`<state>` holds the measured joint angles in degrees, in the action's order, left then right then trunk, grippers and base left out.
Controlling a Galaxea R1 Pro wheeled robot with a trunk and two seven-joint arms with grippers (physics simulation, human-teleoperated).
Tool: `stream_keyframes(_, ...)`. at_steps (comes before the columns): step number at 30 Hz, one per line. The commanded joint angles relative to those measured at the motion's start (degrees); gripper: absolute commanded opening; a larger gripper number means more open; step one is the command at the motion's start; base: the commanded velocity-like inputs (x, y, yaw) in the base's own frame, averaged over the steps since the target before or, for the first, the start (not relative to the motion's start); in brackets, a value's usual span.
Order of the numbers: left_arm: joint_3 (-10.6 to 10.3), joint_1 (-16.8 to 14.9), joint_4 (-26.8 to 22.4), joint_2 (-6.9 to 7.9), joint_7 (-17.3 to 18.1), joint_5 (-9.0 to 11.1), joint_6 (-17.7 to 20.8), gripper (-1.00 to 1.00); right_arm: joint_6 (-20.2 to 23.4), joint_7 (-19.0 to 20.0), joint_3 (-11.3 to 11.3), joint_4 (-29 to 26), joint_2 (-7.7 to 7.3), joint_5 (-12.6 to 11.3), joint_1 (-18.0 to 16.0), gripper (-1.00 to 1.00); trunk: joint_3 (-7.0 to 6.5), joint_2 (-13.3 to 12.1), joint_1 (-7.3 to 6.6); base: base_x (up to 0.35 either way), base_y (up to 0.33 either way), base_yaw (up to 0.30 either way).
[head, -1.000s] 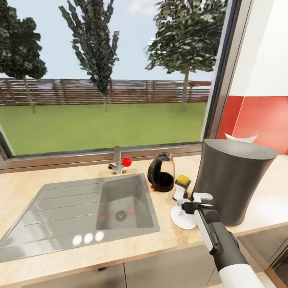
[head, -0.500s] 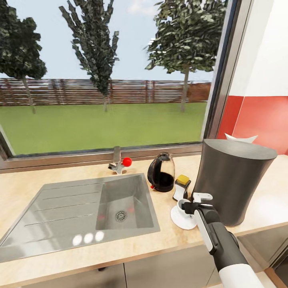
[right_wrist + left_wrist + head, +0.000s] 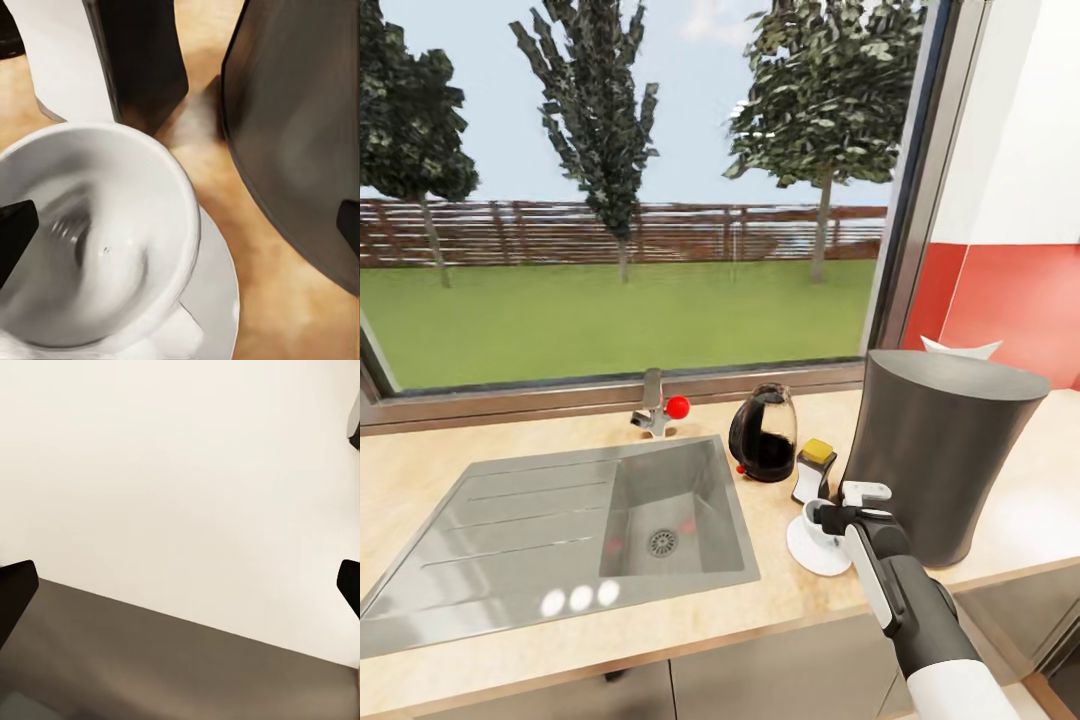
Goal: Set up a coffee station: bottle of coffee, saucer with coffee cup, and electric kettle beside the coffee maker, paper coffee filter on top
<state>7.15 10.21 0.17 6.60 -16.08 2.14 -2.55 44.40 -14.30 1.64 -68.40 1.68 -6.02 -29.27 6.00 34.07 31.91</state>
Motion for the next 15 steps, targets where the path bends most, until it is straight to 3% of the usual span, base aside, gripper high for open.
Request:
stream_keyframes(1, 0.3, 0.0, 0.0, 0.0, 0.0, 0.2, -0.3, 1.0, 0.2, -0.5, 0.1, -0.1, -0.01, -0.6, 0.0, 1.0, 0.0, 0.1, 0.02, 0.0, 0.0, 0.0)
stream_keyframes(11, 0.3, 0.0, -0.3, 0.0, -0.2, 0.3, -0.4, 1.0, 0.2, -0.5, 0.2, -0.1, -0.01, -0.7, -0.1, 1.0, -0.89, 0.1, 0.02, -0.007, 0.0, 0.0)
stream_keyframes(15, 0.3, 0.0, -0.3, 0.0, -0.2, 0.4, -0.4, 1.0, 0.2, -0.5, 0.3, -0.1, -0.01, -0.7, -0.1, 1.0, -1.25, 0.1, 0.02, -0.21, 0.039, 0.0)
